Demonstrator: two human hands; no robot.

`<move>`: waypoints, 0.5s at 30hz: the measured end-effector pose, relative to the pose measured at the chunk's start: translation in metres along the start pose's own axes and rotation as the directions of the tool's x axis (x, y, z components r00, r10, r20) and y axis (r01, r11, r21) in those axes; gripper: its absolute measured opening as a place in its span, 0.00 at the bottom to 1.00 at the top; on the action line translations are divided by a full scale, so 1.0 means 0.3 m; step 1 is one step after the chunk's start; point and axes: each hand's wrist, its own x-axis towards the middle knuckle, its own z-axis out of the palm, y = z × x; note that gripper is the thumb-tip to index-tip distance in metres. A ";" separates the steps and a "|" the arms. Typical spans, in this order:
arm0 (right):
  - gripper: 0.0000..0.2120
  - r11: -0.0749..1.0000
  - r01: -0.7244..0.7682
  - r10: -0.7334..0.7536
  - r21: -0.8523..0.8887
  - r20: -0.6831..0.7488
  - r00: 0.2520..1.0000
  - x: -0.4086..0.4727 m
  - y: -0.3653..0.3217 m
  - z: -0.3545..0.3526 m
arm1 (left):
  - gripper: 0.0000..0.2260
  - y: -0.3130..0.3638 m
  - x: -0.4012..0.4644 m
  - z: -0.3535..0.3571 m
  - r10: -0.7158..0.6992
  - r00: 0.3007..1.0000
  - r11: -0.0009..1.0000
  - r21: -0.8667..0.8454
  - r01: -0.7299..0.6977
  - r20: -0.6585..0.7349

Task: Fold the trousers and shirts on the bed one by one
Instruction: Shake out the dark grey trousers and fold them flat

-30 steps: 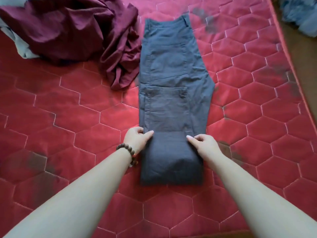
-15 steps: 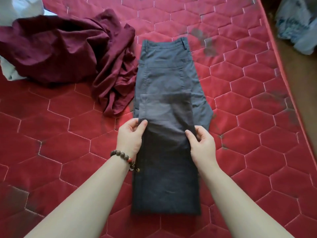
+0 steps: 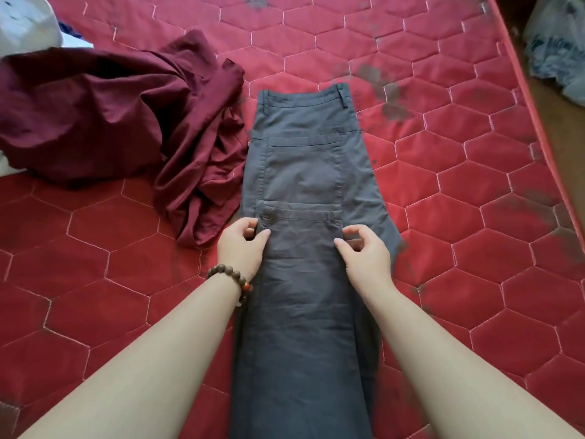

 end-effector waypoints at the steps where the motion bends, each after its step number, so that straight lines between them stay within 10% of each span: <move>1: 0.03 1.000 0.005 -0.005 -0.002 0.000 1.000 0.007 -0.007 0.005 | 0.02 0.002 0.012 0.002 0.004 1.000 1.000 -0.001 -0.004 -0.007; 15: 0.07 0.997 -0.061 0.056 -0.049 -0.100 0.993 0.060 -0.015 0.048 | 0.05 0.001 0.065 0.032 -0.049 0.993 0.998 -0.030 0.046 -0.104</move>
